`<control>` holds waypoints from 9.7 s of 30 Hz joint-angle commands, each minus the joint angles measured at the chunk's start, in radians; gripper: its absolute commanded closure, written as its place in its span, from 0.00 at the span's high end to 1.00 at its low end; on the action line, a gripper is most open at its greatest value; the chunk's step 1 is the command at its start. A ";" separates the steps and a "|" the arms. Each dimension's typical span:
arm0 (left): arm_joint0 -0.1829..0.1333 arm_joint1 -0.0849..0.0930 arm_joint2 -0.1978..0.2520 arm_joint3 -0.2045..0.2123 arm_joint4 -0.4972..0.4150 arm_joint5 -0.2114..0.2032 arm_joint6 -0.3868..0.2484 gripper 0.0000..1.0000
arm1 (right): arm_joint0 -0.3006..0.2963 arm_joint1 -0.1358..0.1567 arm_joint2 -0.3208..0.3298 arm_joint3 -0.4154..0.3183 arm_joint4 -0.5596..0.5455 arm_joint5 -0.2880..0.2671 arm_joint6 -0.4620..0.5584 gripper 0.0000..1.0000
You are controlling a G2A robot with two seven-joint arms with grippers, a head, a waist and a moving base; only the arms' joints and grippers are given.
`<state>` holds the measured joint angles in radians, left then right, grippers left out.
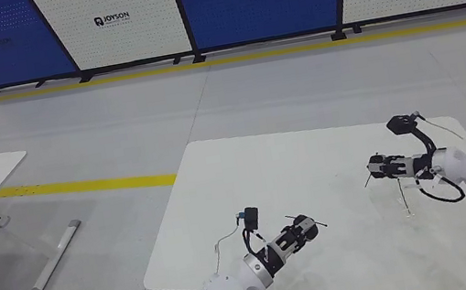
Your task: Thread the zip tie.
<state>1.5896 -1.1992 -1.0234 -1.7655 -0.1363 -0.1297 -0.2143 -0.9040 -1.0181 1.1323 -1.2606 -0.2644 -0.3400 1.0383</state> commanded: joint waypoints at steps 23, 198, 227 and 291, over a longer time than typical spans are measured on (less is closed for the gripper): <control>-0.014 -0.014 0.023 -0.023 0.042 -0.020 0.171 0.00 | -0.134 -0.016 -0.006 -0.144 -0.011 0.100 -0.354 0.00; -0.113 -0.049 0.093 0.083 0.233 0.048 0.406 0.00 | -0.442 -0.070 -0.054 -0.454 0.022 0.258 -0.731 0.00; -0.113 -0.049 0.093 0.083 0.233 0.048 0.406 0.00 | -0.455 -0.082 -0.066 -0.455 -0.033 0.272 -0.786 0.00; -0.113 -0.049 0.093 0.083 0.233 0.048 0.406 0.00 | -0.459 -0.131 -0.032 -0.435 -0.087 0.263 -0.769 0.00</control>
<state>1.4768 -1.2480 -0.9301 -1.6822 0.0967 -0.0815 0.1914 -1.3631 -1.1489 1.1013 -1.6950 -0.3492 -0.0783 0.2690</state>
